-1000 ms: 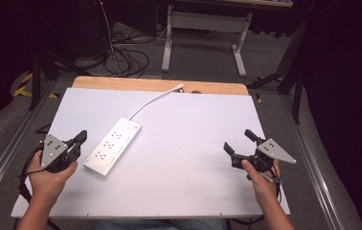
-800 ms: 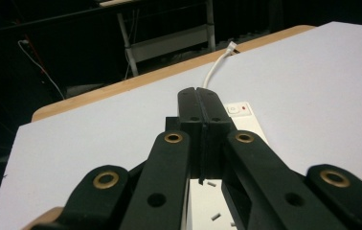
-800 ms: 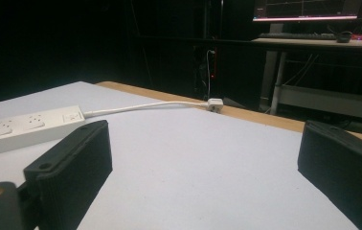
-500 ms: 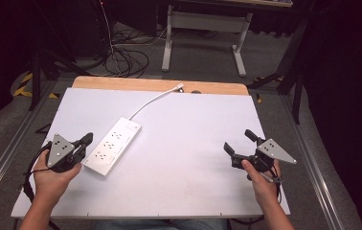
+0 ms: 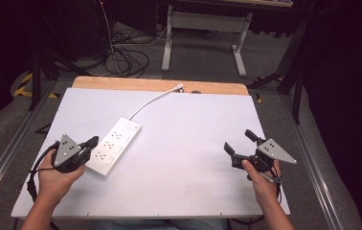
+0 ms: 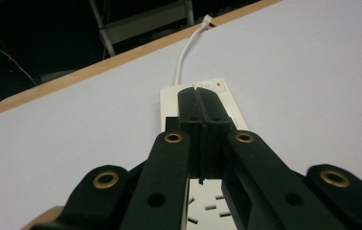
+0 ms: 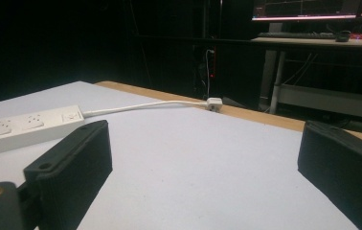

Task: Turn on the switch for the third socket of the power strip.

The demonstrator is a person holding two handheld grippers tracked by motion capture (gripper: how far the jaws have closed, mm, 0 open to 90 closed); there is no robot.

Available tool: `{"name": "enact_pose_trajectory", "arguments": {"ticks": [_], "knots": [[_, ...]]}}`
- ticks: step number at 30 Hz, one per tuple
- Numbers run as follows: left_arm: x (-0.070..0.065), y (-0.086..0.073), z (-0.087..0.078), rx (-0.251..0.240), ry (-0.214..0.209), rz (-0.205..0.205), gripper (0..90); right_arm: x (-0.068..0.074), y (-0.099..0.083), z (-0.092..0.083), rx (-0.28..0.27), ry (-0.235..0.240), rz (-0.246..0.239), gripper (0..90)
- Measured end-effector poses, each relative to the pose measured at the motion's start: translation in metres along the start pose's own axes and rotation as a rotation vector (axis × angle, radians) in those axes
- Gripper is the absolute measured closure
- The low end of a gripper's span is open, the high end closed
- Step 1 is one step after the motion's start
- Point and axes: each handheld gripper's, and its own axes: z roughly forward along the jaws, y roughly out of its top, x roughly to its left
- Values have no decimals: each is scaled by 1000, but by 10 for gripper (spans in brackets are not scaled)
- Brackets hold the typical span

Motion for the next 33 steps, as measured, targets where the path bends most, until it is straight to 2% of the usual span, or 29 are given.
{"name": "enact_pose_trajectory", "arguments": {"ticks": [7, 18, 33], "knots": [[-3, -1, 4, 31, -34, 19, 900, 0, 0, 0, 0, -1, 1, 49], [-5, -1, 13, 75, -57, 67, 900, 0, 0, 0, 1, -2, 0, 49], [-12, -1, 21, 128, -100, 92, 900, 0, 0, 0, 1, -3, 1, 50]]}}
